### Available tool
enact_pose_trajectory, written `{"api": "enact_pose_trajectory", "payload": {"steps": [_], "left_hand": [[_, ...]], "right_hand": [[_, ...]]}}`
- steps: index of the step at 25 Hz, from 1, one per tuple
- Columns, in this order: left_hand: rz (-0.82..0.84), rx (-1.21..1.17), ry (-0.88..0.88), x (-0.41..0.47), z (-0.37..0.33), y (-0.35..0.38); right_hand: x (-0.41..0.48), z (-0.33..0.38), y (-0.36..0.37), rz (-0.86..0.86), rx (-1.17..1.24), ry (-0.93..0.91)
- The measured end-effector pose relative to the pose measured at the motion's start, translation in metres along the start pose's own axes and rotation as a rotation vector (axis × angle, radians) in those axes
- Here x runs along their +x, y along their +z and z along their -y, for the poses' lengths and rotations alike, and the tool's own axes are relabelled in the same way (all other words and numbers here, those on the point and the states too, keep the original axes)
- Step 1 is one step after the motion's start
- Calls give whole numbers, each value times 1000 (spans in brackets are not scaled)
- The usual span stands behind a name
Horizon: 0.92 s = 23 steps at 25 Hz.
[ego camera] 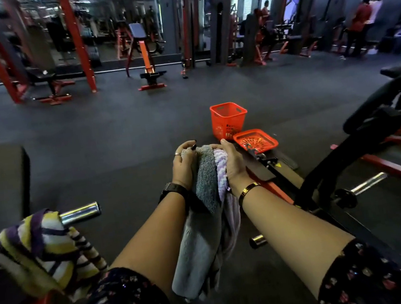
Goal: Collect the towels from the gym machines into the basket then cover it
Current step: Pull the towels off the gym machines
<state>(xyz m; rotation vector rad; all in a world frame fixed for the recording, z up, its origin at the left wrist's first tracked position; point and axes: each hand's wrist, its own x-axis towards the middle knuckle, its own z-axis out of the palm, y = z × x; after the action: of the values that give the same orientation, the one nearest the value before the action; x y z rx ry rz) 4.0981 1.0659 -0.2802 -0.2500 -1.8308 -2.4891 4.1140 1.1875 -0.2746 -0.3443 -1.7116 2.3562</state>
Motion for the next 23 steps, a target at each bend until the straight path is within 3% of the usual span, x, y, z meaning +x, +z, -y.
{"api": "enact_pose_trajectory", "payload": {"steps": [9,23], "left_hand": [[-86,95,68,110,1,-74],[-331,104,132,338,33,-67]], "right_hand": [[85,-21,100,50,65,17],[336,-6,158,207,34,52]]}}
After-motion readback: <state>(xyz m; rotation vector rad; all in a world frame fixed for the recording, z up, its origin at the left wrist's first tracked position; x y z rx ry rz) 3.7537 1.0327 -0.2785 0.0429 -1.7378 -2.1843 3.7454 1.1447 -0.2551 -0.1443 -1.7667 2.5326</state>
